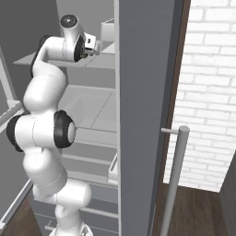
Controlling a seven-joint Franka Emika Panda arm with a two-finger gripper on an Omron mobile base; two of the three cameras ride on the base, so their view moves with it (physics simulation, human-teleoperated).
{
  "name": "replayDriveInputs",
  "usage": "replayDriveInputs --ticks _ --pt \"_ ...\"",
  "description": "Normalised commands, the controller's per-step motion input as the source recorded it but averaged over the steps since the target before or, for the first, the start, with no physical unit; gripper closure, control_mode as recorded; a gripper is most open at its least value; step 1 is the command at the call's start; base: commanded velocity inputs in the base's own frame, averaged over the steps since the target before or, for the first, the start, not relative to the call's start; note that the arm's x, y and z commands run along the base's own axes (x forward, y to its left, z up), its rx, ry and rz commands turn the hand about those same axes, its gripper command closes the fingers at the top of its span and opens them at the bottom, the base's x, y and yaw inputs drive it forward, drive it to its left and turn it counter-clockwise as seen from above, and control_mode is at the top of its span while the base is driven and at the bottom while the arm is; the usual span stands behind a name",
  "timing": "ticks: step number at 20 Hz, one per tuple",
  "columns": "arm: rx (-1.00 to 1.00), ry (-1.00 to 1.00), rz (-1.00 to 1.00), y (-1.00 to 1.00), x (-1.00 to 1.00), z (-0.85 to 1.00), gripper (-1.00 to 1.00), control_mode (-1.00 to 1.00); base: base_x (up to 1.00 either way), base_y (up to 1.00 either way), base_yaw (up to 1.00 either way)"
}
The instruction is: Place one mushroom and one steak in each tupperware on the nearby counter, to pack two identical lunches.
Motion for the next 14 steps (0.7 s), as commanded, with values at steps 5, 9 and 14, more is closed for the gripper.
replayDriveInputs --ticks 5,9,14 --pt "-0.01 0.00 0.00 0.00 0.06 -0.13 1.00 -1.00 0.00 0.00 0.00" --pt "-0.05 0.00 -0.01 0.00 -0.31 -0.43 1.00 -1.00 0.00 0.00 0.00" --pt "-0.05 0.00 0.00 0.00 -0.08 -0.36 1.00 -1.00 0.00 0.00 0.00"
